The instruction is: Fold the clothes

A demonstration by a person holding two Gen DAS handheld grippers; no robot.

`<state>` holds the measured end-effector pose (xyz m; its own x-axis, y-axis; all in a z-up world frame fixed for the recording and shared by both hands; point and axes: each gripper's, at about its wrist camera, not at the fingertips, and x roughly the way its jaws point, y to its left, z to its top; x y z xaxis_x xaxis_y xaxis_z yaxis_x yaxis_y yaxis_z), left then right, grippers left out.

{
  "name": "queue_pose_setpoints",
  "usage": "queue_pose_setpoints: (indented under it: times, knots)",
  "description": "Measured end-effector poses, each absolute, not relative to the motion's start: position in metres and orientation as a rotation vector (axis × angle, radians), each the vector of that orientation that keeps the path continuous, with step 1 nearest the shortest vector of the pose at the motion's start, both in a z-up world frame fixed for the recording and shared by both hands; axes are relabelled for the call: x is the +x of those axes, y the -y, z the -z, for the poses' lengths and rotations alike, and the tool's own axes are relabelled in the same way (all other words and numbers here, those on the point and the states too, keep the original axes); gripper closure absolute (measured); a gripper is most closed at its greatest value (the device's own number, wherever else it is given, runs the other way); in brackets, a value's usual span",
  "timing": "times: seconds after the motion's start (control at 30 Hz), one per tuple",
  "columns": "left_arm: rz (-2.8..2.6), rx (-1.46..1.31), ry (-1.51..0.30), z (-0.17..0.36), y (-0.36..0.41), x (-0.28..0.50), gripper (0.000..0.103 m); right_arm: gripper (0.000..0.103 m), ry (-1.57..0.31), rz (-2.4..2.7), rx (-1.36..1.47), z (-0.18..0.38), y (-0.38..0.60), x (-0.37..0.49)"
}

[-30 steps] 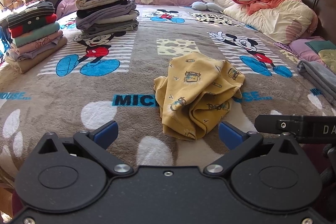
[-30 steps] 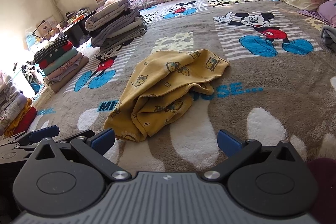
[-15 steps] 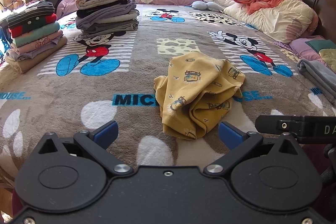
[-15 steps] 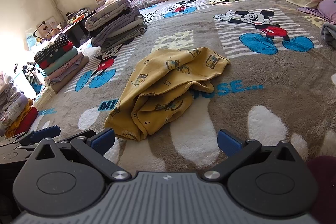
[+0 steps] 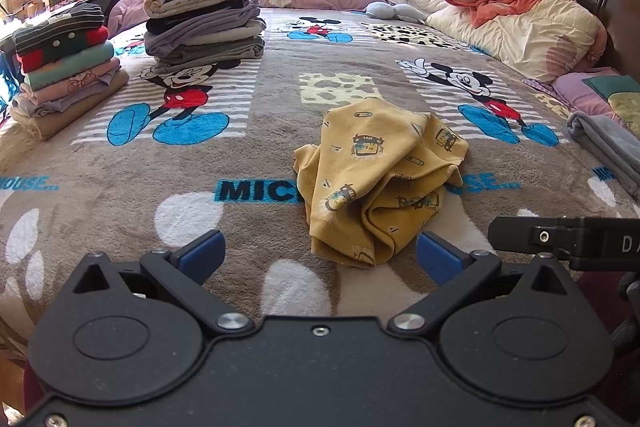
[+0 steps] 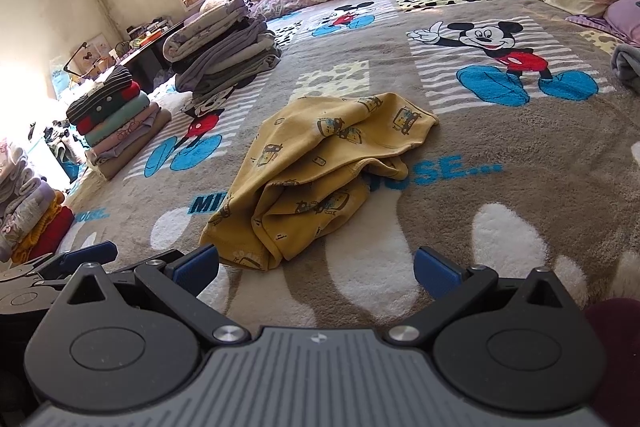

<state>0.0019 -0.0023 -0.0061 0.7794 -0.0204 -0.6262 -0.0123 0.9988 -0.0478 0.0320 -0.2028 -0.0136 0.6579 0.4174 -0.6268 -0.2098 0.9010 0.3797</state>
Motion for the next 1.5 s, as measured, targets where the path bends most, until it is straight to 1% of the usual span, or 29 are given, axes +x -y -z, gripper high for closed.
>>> queue_pose_setpoints:
  times: [0.63, 0.8, 0.97, 1.13, 1.33, 1.5]
  knots:
    - [-0.006, -0.053, -0.667, 0.008, 0.000, 0.004, 0.000, 0.000, -0.762, -0.409, 0.339, 0.018, 0.207, 0.033]
    - [-0.006, -0.053, -0.654, 0.008, 0.000, 0.005, 0.000, 0.000, -0.740, -0.439, 0.425, 0.021, 0.217, 0.035]
    - [0.006, -0.074, -0.660, 0.012, -0.003, 0.009, 0.000, 0.000, -0.678, -0.421, 0.468, 0.022, 0.227, 0.036]
    - [0.035, -0.116, -0.670, 0.018, -0.005, 0.013, 0.000, 0.000, -0.642, -0.431, 0.522, 0.035, 0.234, 0.043]
    - [0.052, -0.153, -0.626, 0.026, -0.007, 0.017, 0.000, 0.000, -0.583, -0.431, 0.584, 0.058, 0.244, 0.052]
    - [0.079, -0.130, -0.692, 0.032, -0.002, 0.028, 0.000, 0.000, -0.609, -0.442, 0.632, 0.075, 0.256, 0.068]
